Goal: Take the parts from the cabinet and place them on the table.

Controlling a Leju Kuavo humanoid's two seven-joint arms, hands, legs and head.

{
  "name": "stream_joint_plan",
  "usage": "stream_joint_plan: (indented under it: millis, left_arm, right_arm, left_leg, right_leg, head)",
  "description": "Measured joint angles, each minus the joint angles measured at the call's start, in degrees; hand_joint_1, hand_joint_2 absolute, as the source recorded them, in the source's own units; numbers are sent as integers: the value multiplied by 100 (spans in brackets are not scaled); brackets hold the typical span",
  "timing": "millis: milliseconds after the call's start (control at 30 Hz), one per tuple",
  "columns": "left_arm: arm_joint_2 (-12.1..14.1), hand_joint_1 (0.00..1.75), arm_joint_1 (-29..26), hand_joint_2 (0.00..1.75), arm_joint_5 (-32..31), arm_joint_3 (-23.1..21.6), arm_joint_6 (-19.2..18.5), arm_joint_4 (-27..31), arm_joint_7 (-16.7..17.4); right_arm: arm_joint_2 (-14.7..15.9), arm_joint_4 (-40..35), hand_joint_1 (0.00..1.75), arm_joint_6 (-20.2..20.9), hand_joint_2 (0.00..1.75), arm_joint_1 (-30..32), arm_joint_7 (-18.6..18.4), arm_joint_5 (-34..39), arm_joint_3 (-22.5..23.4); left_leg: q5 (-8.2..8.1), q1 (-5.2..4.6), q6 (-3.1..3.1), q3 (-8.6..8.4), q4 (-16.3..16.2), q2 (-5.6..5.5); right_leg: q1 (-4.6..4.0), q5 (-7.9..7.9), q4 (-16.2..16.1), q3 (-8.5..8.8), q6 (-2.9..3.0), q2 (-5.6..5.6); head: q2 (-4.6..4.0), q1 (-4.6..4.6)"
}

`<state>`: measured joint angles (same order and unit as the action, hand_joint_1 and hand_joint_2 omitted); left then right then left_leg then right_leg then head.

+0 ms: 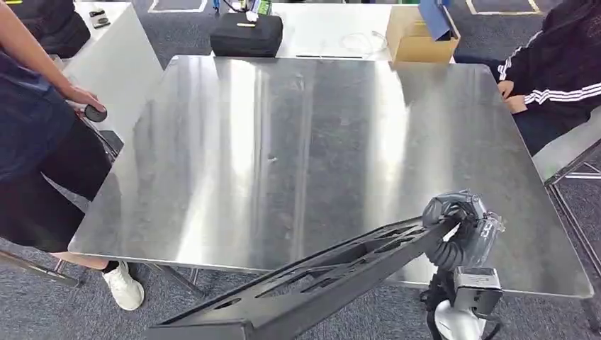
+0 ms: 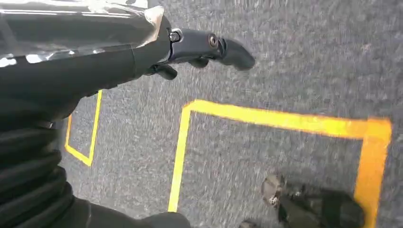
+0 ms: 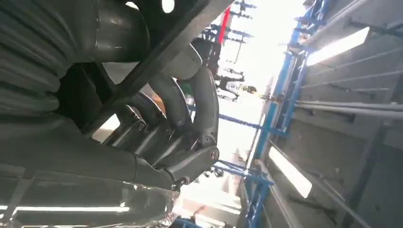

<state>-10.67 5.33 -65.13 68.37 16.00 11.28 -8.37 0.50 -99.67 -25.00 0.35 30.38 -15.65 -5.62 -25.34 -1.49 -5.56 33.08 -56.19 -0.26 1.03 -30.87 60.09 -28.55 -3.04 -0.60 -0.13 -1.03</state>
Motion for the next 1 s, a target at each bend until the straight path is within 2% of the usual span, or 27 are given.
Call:
stream_joint_plan:
  millis: [33,100,133,167,200,233,267,300,333,367,400,433,467,500,533,567,633,667,700,733,800,833,867,900,933,1000]
  left_arm:
    - [-11,0,5,175,0,-2,0,-2,-4]
    - [-28,0,31,175,0,-2,-13,-2,-7]
    - [-39,0,27,175,0,-2,-15,-4,-7]
    - [-46,0,14,175,0,-2,-17,-7,-7]
    - [-48,0,5,175,4,0,-17,-7,-6]
    - [-48,0,-3,175,7,0,-17,-11,-7]
    - [-48,0,-4,175,7,0,-17,-11,-7]
    - [-41,0,-5,175,7,0,-17,-11,-7]
    - [-28,0,2,175,9,0,-15,-11,-7]
    - [-37,0,7,175,9,0,-13,-11,-6]
    - [-35,0,7,175,9,0,-13,-11,-4]
    - [-37,0,6,175,20,2,-2,-11,-4]
    - [-37,0,6,175,22,2,-2,-11,0]
    - [-37,0,18,175,22,2,0,-11,13]
    - [-39,0,31,175,22,2,9,-11,24]
    - [-50,0,44,175,20,0,18,-13,55]
    - [-52,0,42,175,-20,-2,35,-13,101]
    - [-55,0,41,175,-22,0,57,-13,123]
    - [-55,0,30,175,-41,-2,59,-15,155]
    - [-50,0,26,175,-68,-2,59,-15,162]
    - [-46,0,30,175,-83,-2,57,-15,164]
    - [-50,0,32,175,-85,-7,46,-17,164]
    - [-52,0,43,175,-90,-7,28,-20,164]
    - [-50,0,49,175,-101,-13,4,-17,149]
    - [-50,0,40,175,-125,-20,-13,-20,131]
    - [-39,0,32,175,-144,-22,-46,-20,96]
  right_arm:
    - [4,-2,175,0,175,-27,0,2,0]
    - [2,0,175,0,175,-37,0,-2,-9]
    - [4,2,175,0,175,-11,0,0,-9]
    - [9,7,175,0,175,-3,0,0,-9]
    - [9,11,175,0,175,-4,0,0,-9]
    - [9,11,175,0,175,-5,0,0,-9]
    - [13,11,175,0,175,-2,0,0,-9]
    - [11,19,175,0,175,-1,0,0,-9]
    - [7,33,175,0,175,-1,0,2,-11]
    - [4,33,175,0,175,-5,-11,0,-17]
    - [2,28,175,0,175,6,-13,-2,-15]
    - [7,26,175,0,175,3,-13,-2,-13]
    - [13,26,175,4,175,-16,-20,-9,-7]
    - [0,26,175,11,175,-16,-39,-28,-4]
    - [-2,26,175,22,175,-38,-59,-39,-4]
    - [-2,26,175,33,175,-60,-89,-56,-4]
    - [0,48,175,20,175,-88,-179,-148,-4]
    - [4,77,175,-4,175,-106,-236,-208,-2]
    - [7,133,175,-39,175,-137,-301,-262,0]
    - [13,210,175,-68,175,-195,-387,-308,15]
    - [39,477,175,-98,175,-403,-545,-328,103]
    - [70,713,175,-118,175,-587,-608,-334,191]
    - [120,945,175,-174,175,-733,-651,-352,286]
    - [177,1223,175,-254,175,-933,-671,-424,405]
    - [260,1617,175,-347,175,-1168,-759,-583,554]
    - [392,2161,175,-510,175,-1513,-798,-855,722]
  left_leg:
    - [-8,7,-7,-73,48,-4]
    - [-64,16,2,-131,55,-7]
    - [-120,21,20,-179,54,-19]
    - [-170,29,49,-242,53,-24]
    - [-220,41,77,-309,52,-30]
    - [-281,60,115,-389,45,-33]
    - [-363,81,160,-478,27,-34]
    - [-427,72,207,-465,12,-37]
    - [-532,64,233,-580,-54,-36]
    - [-570,46,274,-507,-36,-21]
    - [-611,47,307,-537,-8,-11]
    - [-576,55,330,-600,-111,5]
    - [-595,67,333,-622,-92,5]
    - [-636,106,351,-587,-149,13]
    - [-662,118,384,-480,-402,8]
    - [-757,124,417,-269,-756,8]
    - [-1117,155,469,281,-1543,7]
    - [-1248,175,489,509,-1780,8]
    - [-1206,196,497,623,-1778,9]
    - [-976,218,504,618,-1556,11]
    - [-280,243,496,358,-688,14]
    - [-2,249,492,242,-289,27]
    - [-284,193,481,314,-352,34]
    - [-414,179,431,300,-397,24]
    - [-255,152,379,302,-392,4]
    - [-99,152,284,214,-356,1]
  right_leg:
    - [-6,-36,276,-147,10,0]
    - [-8,-278,1097,-737,72,0]
    - [-7,-411,1367,-984,88,0]
    - [6,-419,1381,-1110,68,2]
    - [31,-283,1193,-1109,-50,4]
    - [63,-21,801,-1014,-198,10]
    - [106,372,220,-836,-360,28]
    - [144,672,-141,-747,-431,77]
    - [135,556,-159,-763,-302,141]
    - [80,524,-140,-657,-129,147]
    - [73,575,-146,-665,-62,124]
    - [85,564,-153,-669,-8,102]
    - [81,568,-148,-632,38,95]
    - [120,569,-159,-560,65,79]
    - [114,541,-164,-520,100,82]
    - [114,517,-164,-504,134,82]
    - [106,474,-163,-482,189,81]
    - [103,444,-163,-460,198,79]
    - [104,417,-163,-431,188,66]
    - [110,390,-163,-390,179,56]
    - [133,332,-165,-302,128,43]
    - [133,306,-170,-286,86,43]
    - [97,299,-168,-253,56,28]
    - [96,280,-180,-283,4,21]
    - [99,256,-188,-315,-53,25]
    - [73,221,-201,-264,-137,25]
  head:
    - [-2,-13]
    - [0,4]
    - [-2,6]
    - [-2,13]
    - [0,7]
    - [0,11]
    - [0,13]
    - [-2,32]
    - [-2,61]
    - [-2,50]
    - [-2,24]
    - [0,26]
    - [0,24]
    - [0,6]
    - [-2,26]
    - [0,0]
    - [0,4]
    - [0,2]
    - [-2,5]
    - [0,-2]
    - [-2,2]
    - [-2,-18]
    - [-2,-13]
    - [0,-18]
    - [0,-15]
    - [-2,-4]
